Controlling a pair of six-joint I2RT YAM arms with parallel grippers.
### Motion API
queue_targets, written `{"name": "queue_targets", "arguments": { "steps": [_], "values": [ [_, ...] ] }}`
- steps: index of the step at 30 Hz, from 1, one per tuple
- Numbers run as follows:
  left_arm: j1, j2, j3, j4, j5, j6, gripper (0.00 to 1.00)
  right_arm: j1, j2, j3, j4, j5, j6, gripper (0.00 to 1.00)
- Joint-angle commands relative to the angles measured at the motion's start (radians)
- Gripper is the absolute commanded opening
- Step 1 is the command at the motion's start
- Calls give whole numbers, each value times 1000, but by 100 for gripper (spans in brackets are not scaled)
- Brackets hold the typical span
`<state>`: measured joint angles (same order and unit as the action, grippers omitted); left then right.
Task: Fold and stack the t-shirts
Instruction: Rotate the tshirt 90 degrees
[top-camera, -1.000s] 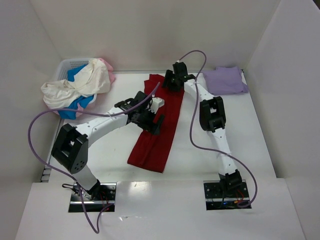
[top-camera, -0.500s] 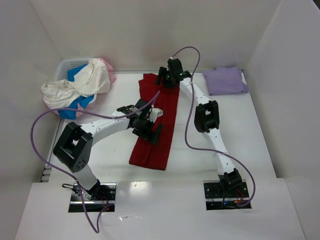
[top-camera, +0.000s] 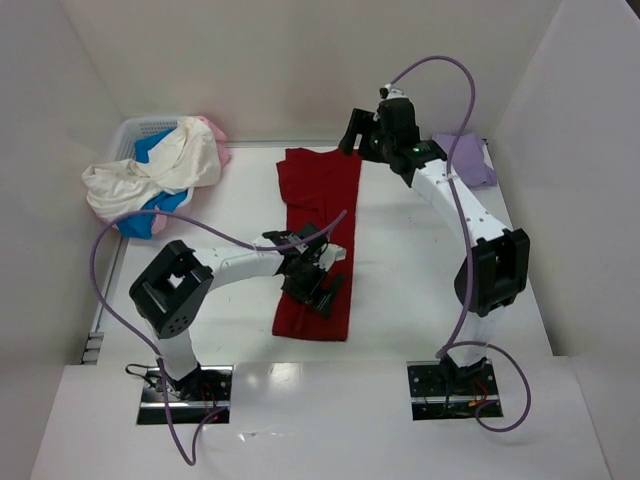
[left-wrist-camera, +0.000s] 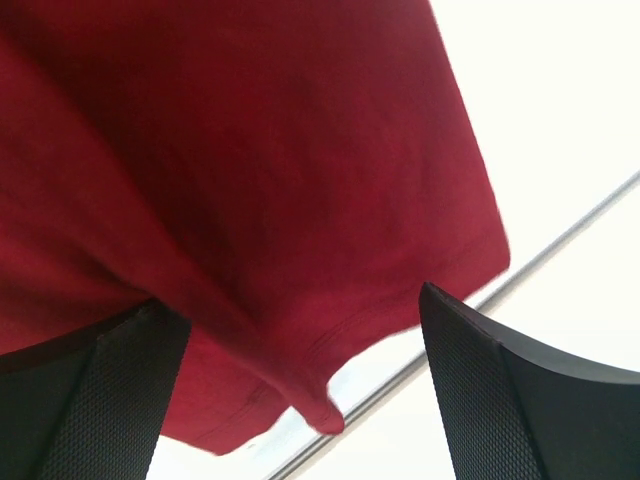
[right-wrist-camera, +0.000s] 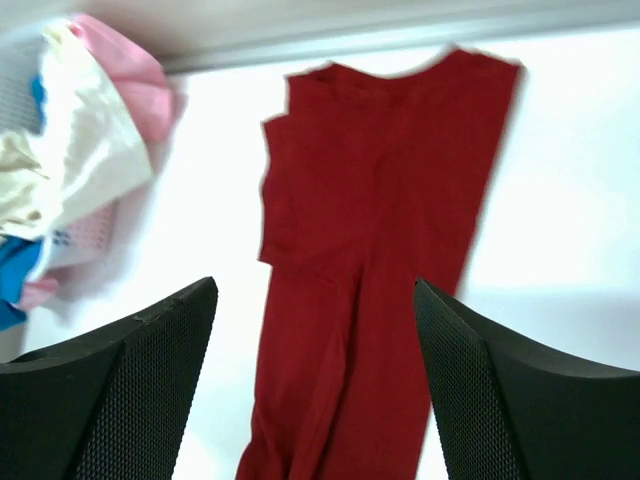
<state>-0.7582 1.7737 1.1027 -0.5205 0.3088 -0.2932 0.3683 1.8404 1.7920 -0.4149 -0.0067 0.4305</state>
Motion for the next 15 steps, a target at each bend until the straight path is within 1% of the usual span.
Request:
{"name": "queue_targets", "arguments": {
  "steps": [1,4,7,10,12,13,15],
  "values": [
    [-70,75,0,43,125,-46,100,-20,-47,-179,60,36,-4,85],
    [-92,84,11,91,170,-70,100,-29,-110,-270,88,47,7,85],
    [-104,75,11,94,161,-121,100,-63,-161,-338,99,37,16,85],
    [-104,23,11,51,92,-145,100,-63,-196,-378,99,37,16,85],
    [-104,-69,11,30,23,-182,100,-63,-226,-416,99,27,16,85],
    [-104,-69,11,30,1,-182,100,-63,-237,-431,99,8,16,85],
    [-104,-146,40,-2,-72,-210,100,-63,-276,-515,125,-31,16,85]
  ]
}}
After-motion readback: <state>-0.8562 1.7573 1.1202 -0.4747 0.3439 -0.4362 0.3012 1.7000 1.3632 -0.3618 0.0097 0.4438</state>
